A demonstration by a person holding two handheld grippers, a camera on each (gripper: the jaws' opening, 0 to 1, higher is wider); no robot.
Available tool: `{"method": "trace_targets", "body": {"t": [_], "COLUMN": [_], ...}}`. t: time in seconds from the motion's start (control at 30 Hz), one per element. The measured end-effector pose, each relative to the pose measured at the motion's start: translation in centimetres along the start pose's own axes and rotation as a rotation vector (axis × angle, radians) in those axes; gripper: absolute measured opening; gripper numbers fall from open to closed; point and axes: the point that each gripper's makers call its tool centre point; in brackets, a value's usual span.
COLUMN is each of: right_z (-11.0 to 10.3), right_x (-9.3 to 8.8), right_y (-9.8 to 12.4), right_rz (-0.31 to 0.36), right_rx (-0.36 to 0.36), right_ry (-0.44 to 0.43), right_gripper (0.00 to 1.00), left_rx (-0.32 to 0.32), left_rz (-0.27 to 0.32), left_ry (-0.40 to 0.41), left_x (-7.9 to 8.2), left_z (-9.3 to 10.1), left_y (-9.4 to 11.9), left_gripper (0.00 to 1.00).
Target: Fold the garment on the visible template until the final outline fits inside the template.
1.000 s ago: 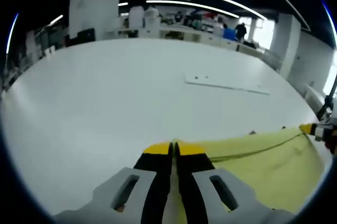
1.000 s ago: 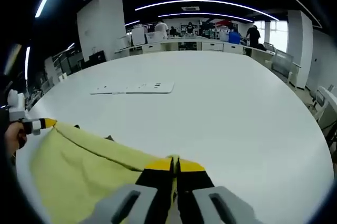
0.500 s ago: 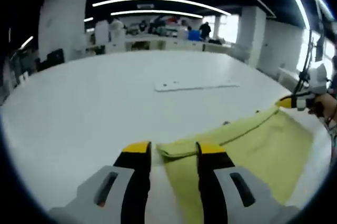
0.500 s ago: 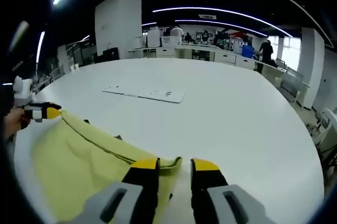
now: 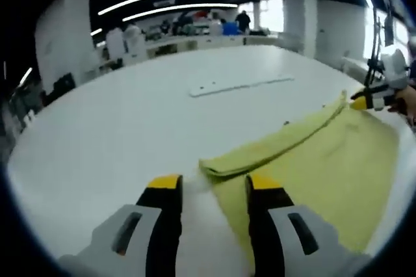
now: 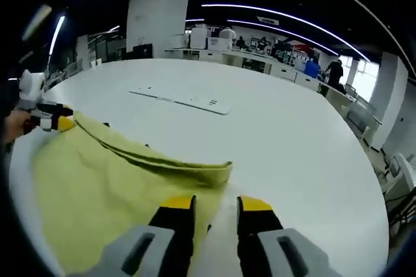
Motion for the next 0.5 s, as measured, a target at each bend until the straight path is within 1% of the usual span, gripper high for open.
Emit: {"method": "trace_targets", "body": {"t": [0.07, 0.13, 0.17, 0.2, 0.23, 0.27, 0.3, 0.33, 0.4, 0.43, 0.5], "right_z": [0.4, 0.9, 1.2, 1.2, 1.2, 1.3, 1.6, 1.9, 2.1, 2.2, 2.4], "right_x": [0.6, 1.0, 1.4, 1.6, 1.9, 2.0, 2.0, 2.1, 1.9, 1.8, 1.8], "right_y": [-0.6, -1.1, -1.6, -1.6, -1.4, -1.5, -1.7, -1.8, -1.9, -2.0, -1.8], "right_rz": [0.037, 0.057, 0.085, 0.094, 0.104, 0.11, 0.112, 0.119, 0.114, 0.113, 0.11], "right_rx": [-0.018, -0.042, -0.057, -0.062, -0.067, -0.071, -0.081, -0.084, -0.08, -0.078, -0.078], "right_ry": [-0.052, -0.084, -0.12, -0.15, -0.187, -0.206, -0.23, -0.264, -0.315, -0.32, -0.322], "right_gripper": [0.22, 0.22, 0.22, 0.22, 0.22, 0.22, 0.22, 0.22, 0.22, 0.23, 0.24], "left_rx": [0.016, 0.056, 0.085, 0.096, 0.095, 0.103, 0.112, 0.127, 0.128, 0.129, 0.122], "left_rz": [0.011, 0.021, 0.042, 0.05, 0.059, 0.077, 0.079, 0.085, 0.096, 0.099, 0.103], "left_ry": [-0.006, -0.004, 0.037, 0.075, 0.106, 0.15, 0.172, 0.192, 0.211, 0.228, 0.235], "left_x": [0.4, 0.9, 1.3, 1.4, 1.6, 2.0, 2.0, 2.2, 2.5, 2.6, 2.5], "left_z": [0.0, -0.7, -1.3, -1.6, -1.6, -1.8, -2.0, -2.6, -2.5, -2.6, -2.9], "left_y": [-0.4, -1.0, -1.4, -1.6, -1.8, -1.9, -1.9, -1.8, -1.7, -1.5, -1.4], "left_gripper": [0.35, 0.34, 0.34, 0.34, 0.34, 0.34, 0.35, 0.36, 0.37, 0.38, 0.4]}}
Point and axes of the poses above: the point that each gripper's makers call its tool centre point, and the gripper's own axes: y roughly backward along the fingers, z roughly to its right, x roughly out of its top, and after that the axes turned 11 degrees about y, right-handed
